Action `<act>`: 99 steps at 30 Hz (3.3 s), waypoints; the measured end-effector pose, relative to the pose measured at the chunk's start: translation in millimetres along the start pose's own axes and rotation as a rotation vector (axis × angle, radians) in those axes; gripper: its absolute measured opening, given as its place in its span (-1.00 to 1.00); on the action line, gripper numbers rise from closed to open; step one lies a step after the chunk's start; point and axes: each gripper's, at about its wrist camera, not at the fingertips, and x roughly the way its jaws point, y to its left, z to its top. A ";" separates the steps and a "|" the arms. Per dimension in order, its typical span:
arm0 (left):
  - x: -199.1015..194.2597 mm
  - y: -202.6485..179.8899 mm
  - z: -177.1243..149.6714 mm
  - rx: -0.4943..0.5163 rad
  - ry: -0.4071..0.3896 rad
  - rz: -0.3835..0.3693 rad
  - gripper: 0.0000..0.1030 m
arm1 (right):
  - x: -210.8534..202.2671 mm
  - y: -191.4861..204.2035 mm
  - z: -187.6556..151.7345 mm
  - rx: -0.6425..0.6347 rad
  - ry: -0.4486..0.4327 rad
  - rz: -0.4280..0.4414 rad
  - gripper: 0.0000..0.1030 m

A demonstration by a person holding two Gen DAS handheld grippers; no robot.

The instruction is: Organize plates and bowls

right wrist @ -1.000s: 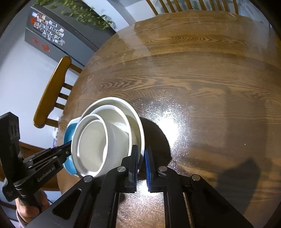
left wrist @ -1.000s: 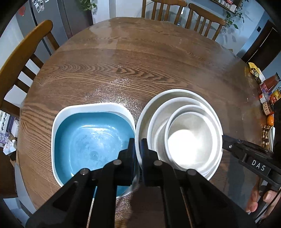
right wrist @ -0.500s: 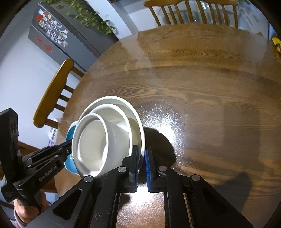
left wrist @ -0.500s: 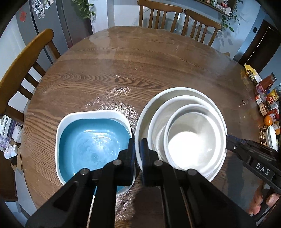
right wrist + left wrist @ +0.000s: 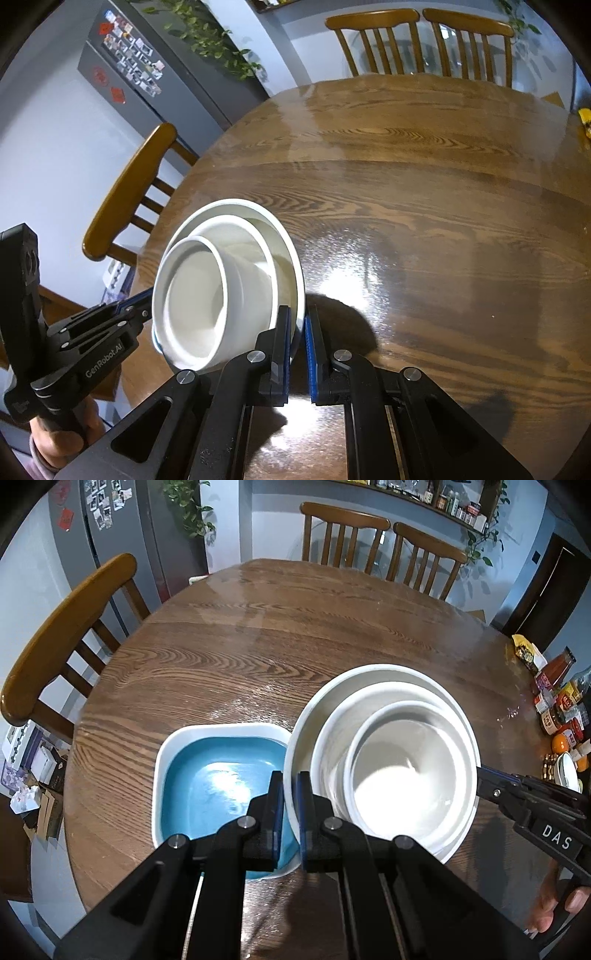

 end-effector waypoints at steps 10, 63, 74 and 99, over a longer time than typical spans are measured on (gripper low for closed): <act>-18.1 38.1 -4.5 -0.066 -0.041 0.030 -0.96 | 6.4 44.5 6.8 -0.079 0.006 0.020 -0.79; 5.1 112.7 4.7 -0.195 -0.009 0.093 -0.24 | 75.0 91.3 35.7 -0.164 0.068 -0.087 -0.79; -22.8 104.2 -1.6 -0.165 -0.082 0.118 0.54 | 32.7 95.3 24.3 -0.222 -0.002 -0.010 -0.03; -65.3 78.0 -32.5 -0.155 -0.130 0.252 0.98 | 5.3 106.2 -24.3 -0.415 0.001 0.011 0.18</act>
